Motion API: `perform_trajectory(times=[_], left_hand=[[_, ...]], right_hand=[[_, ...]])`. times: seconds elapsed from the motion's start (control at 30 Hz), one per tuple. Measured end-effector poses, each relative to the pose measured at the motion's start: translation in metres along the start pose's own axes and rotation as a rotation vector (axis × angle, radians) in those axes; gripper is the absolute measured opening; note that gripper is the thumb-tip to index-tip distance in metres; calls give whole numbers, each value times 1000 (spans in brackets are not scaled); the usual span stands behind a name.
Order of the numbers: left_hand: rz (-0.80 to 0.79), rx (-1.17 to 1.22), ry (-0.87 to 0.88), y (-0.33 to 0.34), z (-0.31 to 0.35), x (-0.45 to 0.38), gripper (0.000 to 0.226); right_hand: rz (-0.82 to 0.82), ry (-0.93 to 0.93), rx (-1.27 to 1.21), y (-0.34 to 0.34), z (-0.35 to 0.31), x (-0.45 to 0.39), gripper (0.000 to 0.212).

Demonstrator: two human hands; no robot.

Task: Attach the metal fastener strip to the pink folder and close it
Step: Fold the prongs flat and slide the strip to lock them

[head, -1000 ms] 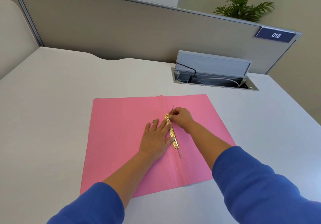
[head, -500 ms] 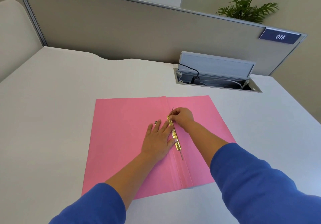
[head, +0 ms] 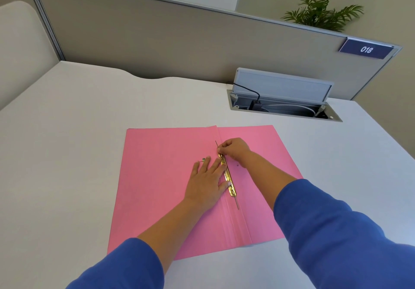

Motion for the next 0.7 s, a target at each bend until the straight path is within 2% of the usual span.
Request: perform_trajectory(times=[0.2,0.4,0.47,0.6,0.7], left_hand=[[5,5,0,-1,0,0,57],[16,-6,3,-2,1,1,58],[20,-14,4,-2,1,1,58],[17,-11,3,-1,0,0,57],[14,-8,8,-1,0,1,57]], right_hand=[[-20,43,-45,3,3,-4,24],[-3,58,-201,1,10,-1,3],[8,73,-208,0,13,0,6],[12,85,-223,0,15,3,27],[5,83,-255,-1,17,8,28]])
Point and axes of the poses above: each hand's wrist, its own x-axis away from the middle knuckle, its own y-axis out of the palm, z = x × y, the point moved 10 cm from there along -x, towards the middle knuckle, and after that the axes turned 13 degrees about -z, right-handed, at the moved point
